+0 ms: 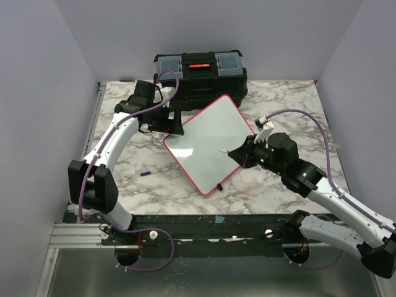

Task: Write a sentence on the whiteboard
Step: Hold the whiteboard on the whiteboard stand, then write a sentence on the whiteboard.

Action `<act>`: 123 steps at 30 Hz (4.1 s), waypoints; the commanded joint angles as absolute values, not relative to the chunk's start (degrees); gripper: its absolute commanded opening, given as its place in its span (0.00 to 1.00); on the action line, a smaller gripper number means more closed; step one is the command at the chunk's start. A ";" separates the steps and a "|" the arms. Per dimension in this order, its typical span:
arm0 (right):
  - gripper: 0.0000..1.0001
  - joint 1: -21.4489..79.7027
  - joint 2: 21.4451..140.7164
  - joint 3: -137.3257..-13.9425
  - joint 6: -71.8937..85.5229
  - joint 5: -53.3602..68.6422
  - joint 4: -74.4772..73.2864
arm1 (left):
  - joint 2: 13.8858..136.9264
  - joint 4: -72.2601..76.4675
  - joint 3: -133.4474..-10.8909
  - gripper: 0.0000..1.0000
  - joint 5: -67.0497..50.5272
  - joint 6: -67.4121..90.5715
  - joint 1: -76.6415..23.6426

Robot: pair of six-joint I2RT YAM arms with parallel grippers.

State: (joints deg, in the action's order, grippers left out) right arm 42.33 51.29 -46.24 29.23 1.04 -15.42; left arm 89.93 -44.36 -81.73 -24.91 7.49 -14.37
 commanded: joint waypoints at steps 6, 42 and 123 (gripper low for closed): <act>0.01 42.62 54.83 -49.64 27.06 4.80 -16.61 | 91.69 -39.97 -81.50 0.82 -32.16 11.95 -15.21; 0.01 42.63 61.62 -52.62 33.41 11.49 -14.60 | 101.91 -21.27 -77.49 0.38 -55.07 15.52 -9.69; 0.01 61.61 86.35 -78.30 30.18 -20.39 -24.65 | 94.72 -19.07 -75.79 0.00 -49.92 17.23 -12.52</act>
State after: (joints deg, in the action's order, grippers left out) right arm 61.17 85.62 -76.88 31.97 -18.63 -27.11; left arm 96.07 -20.71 -74.85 -52.45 19.31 -12.62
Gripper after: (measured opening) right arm 0.120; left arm 0.106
